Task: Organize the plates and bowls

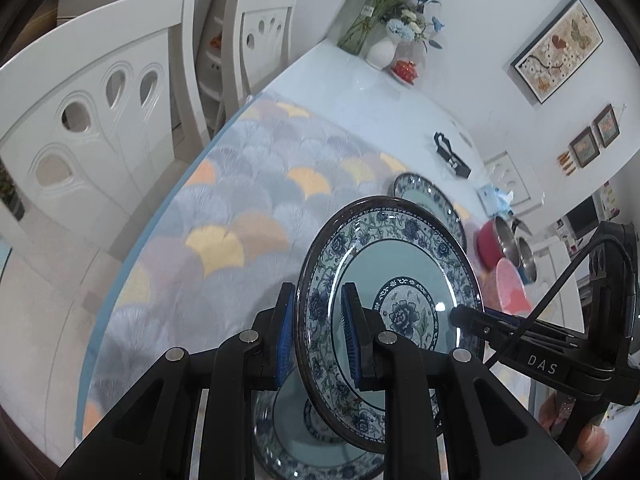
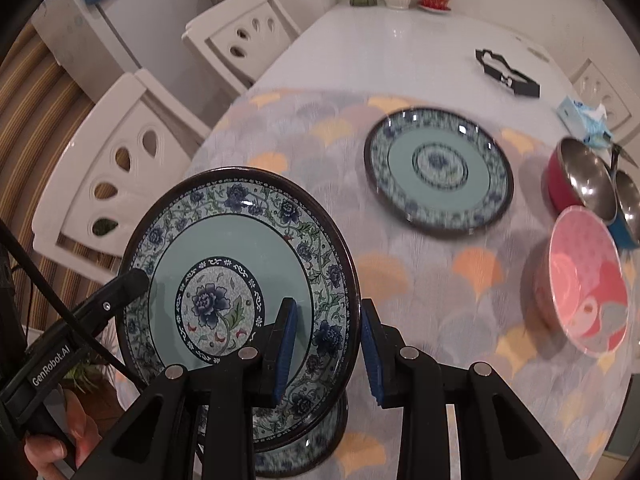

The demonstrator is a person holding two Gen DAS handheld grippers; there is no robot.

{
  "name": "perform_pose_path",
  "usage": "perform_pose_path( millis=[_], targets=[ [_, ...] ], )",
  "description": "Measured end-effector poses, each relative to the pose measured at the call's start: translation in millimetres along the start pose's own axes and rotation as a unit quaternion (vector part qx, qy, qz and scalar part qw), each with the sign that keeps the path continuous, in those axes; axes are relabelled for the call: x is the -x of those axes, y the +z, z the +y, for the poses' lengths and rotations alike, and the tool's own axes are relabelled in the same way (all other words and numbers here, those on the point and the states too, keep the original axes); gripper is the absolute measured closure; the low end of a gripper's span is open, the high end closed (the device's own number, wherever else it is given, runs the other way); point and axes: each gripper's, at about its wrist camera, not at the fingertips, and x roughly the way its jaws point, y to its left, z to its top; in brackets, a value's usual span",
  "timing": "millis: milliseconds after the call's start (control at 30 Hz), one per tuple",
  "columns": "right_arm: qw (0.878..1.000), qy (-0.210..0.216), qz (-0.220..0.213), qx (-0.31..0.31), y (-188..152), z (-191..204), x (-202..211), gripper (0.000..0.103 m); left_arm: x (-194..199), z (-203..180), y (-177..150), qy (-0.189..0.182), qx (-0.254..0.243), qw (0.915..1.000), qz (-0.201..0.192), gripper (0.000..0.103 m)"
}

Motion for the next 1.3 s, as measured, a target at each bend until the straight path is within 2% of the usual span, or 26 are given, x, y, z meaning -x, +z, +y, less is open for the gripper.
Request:
perform_pose_path(
  millis=[700, 1300],
  targets=[
    [0.998, -0.007, 0.069, 0.013, -75.8, 0.9, -20.6, 0.072, -5.7, 7.7, -67.6, 0.029, -0.035, 0.9964, 0.072, 0.083],
    [0.995, -0.025, 0.092, 0.011, -89.8, 4.8, -39.7, 0.072, -15.3, 7.2, -85.4, 0.037, -0.041, 0.9938, 0.096, 0.083]
  ],
)
